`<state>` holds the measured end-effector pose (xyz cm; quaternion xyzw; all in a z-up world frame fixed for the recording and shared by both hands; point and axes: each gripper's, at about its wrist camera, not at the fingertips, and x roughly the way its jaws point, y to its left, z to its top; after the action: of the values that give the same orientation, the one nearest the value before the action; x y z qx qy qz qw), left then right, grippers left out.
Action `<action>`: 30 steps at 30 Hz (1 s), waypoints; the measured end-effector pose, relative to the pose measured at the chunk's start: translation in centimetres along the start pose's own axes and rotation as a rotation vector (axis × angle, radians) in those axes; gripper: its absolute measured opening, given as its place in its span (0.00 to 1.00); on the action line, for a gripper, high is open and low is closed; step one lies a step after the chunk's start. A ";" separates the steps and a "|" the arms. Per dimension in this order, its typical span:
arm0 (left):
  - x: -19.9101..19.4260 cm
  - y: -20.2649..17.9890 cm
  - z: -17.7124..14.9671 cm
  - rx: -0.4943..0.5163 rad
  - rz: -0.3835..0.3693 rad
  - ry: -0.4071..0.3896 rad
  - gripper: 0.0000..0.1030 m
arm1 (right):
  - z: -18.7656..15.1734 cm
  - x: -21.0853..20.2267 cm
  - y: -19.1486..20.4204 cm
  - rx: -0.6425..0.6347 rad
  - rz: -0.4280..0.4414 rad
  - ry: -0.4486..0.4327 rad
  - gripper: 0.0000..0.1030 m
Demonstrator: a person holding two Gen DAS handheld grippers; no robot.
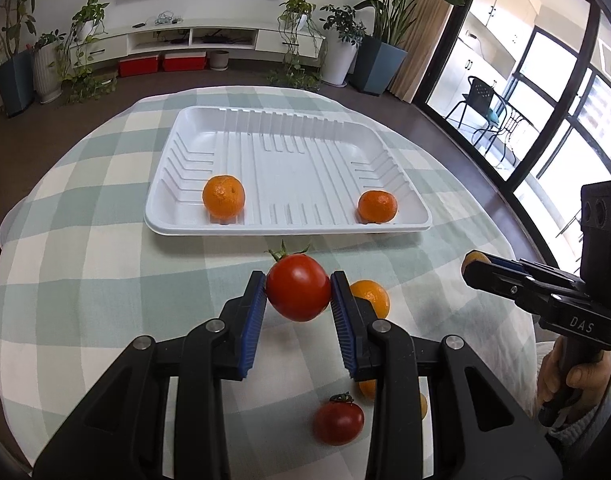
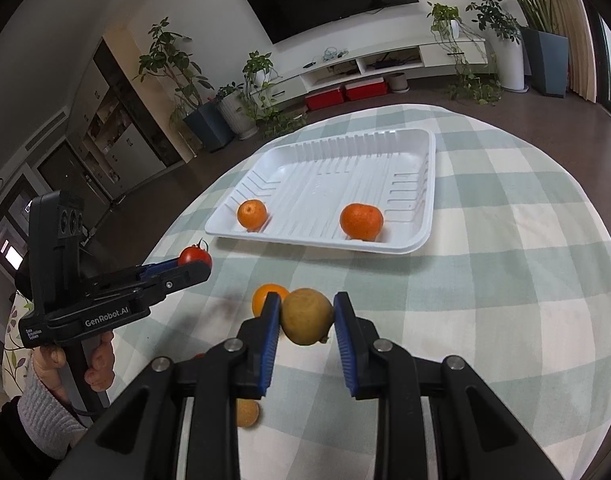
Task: Organize fruits
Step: 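Carry the tomato in the left gripper over the tray while the right gripper carries the kiwi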
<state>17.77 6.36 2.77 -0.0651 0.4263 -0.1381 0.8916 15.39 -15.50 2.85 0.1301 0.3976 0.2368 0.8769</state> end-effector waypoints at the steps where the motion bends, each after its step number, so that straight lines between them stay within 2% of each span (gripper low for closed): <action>1: 0.1 0.0 0.2 0.001 0.000 0.000 0.29 | 0.3 0.1 -0.1 0.000 0.000 -0.002 0.29; 30: 4.2 -1.2 6.0 0.066 0.010 0.008 0.30 | 6.7 3.8 -2.4 -0.012 -0.029 -0.022 0.29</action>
<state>24.73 3.95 3.72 -0.0330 0.4255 -0.1476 0.8922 23.44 -15.83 3.78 0.1217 0.3887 0.2247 0.8852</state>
